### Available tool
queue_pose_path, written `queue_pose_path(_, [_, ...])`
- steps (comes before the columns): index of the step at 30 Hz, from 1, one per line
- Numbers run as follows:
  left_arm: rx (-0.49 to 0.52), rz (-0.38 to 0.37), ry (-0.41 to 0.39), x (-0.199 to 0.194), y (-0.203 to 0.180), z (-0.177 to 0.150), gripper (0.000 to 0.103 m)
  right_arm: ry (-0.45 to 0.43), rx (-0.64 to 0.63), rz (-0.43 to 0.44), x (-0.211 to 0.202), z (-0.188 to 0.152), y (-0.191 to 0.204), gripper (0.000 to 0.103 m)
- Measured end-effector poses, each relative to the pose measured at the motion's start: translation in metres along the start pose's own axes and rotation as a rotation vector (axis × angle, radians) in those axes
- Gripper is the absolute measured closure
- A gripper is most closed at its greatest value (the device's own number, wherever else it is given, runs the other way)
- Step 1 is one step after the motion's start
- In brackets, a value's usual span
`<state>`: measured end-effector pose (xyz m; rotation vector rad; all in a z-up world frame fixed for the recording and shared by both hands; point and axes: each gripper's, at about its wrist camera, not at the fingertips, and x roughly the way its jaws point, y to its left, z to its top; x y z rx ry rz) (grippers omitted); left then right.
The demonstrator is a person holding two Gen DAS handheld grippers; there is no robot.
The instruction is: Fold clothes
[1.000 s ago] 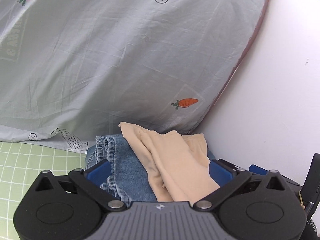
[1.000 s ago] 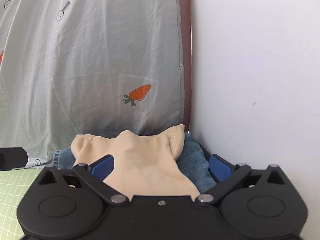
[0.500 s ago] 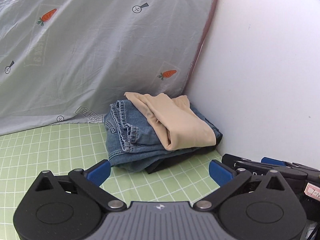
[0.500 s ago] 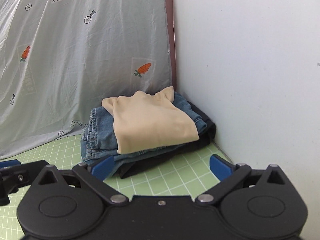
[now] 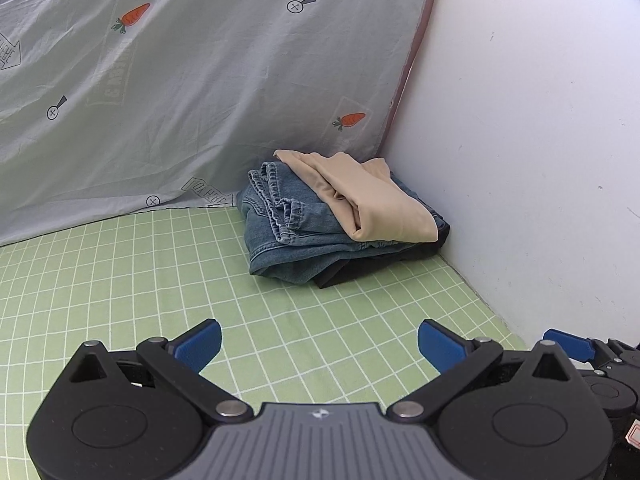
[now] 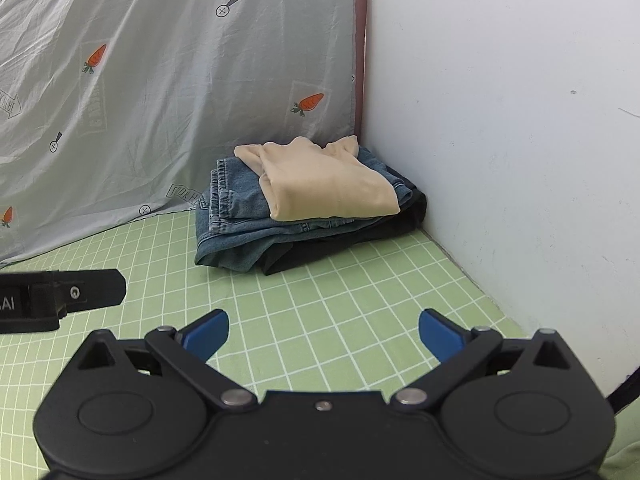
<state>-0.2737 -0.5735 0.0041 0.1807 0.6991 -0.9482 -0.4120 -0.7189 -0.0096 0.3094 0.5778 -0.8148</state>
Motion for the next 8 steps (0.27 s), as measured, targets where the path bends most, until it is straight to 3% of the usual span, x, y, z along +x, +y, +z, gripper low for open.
queue_pose_path(8, [0.022,-0.013,-0.018,-0.011,-0.005,-0.005,0.000,-0.007,-0.008,-0.012,-0.014,-0.006,0.004,0.001])
